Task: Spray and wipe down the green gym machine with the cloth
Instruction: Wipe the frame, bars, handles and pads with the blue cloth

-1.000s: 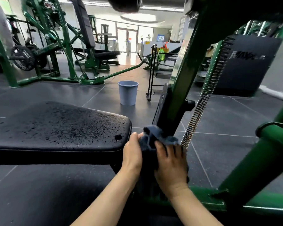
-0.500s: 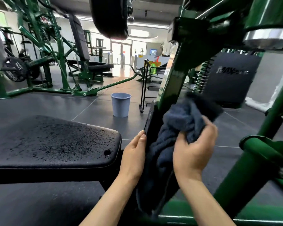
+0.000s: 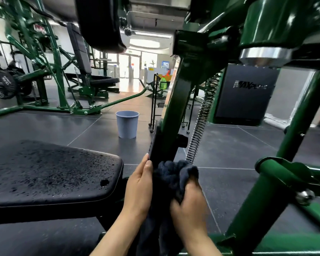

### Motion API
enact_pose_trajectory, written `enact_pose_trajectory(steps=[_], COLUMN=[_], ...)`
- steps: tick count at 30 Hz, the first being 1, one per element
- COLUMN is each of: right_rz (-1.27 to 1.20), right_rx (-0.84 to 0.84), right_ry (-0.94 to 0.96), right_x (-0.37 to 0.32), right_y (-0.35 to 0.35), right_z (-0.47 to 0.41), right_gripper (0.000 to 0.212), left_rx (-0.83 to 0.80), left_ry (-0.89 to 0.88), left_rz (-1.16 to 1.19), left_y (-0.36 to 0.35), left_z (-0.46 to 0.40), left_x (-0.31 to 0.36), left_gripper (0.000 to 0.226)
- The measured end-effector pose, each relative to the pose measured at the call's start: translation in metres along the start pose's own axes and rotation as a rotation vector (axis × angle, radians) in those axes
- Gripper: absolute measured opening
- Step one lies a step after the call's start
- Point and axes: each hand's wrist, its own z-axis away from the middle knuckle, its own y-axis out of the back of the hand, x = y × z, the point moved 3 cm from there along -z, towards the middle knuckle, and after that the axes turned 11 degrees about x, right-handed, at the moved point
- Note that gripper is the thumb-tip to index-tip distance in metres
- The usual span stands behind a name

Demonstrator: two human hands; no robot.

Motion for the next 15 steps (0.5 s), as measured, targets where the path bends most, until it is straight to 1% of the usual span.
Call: enact_pose_trajectory(steps=[2, 4, 5, 6, 7, 8, 9, 10, 11, 12, 13, 14, 15], right_rz=[-0.050, -0.091, -0.120, -0.153, -0.162, -0.111, -0.029, 0.055, 0.085, 0.059, -0.021, -0.119, -0.214], right_rx=[0.207, 0.388, 0.440, 0.462, 0.450, 0.400, 0.310, 0.223, 0.177, 0.159, 0.154, 0.147, 0.136], right_ry=[-0.046, -0.067, -0.090, -0.118, -0.142, -0.152, -0.145, -0.128, -0.092, -0.061, -0.054, -0.075, -0.110], right_x=[-0.006, -0.023, -0.033, -0.042, -0.048, -0.054, -0.059, -0.061, -0.061, -0.056, -0.050, -0.042, -0.034], right_y=[0.023, 0.048, 0.060, 0.068, 0.072, 0.071, 0.067, 0.061, 0.057, 0.054, 0.055, 0.057, 0.061], right_z=[-0.021, -0.052, -0.071, -0.092, -0.113, -0.133, -0.147, -0.157, -0.163, -0.166, -0.165, -0.164, -0.160], right_gripper=[0.051, 0.049, 0.051, 0.052, 0.051, 0.048, 0.044, 0.040, 0.035, 0.027, 0.014, 0.006, 0.015], left_rx=[0.035, 0.067, 0.082, 0.099, 0.122, 0.150, 0.166, 0.158, 0.117, 0.046, -0.035, -0.111, -0.173], left_ry=[-0.140, -0.350, -0.444, -0.503, -0.544, -0.592, -0.640, -0.685, -0.696, -0.653, -0.574, -0.496, -0.437], left_rz=[-0.135, -0.240, -0.242, -0.224, -0.206, -0.202, -0.218, -0.232, -0.228, -0.209, -0.179, -0.153, -0.132], left_y=[-0.002, -0.009, -0.014, -0.018, -0.022, -0.026, -0.029, -0.033, -0.038, -0.042, -0.046, -0.050, -0.054], left_z=[0.003, 0.009, 0.014, 0.018, 0.022, 0.024, 0.028, 0.031, 0.034, 0.035, 0.036, 0.035, 0.035], left_x=[0.013, 0.030, 0.038, 0.046, 0.051, 0.057, 0.060, 0.062, 0.060, 0.058, 0.056, 0.052, 0.050], left_gripper=[0.042, 0.046, 0.049, 0.053, 0.054, 0.053, 0.053, 0.053, 0.054, 0.055, 0.057, 0.060, 0.062])
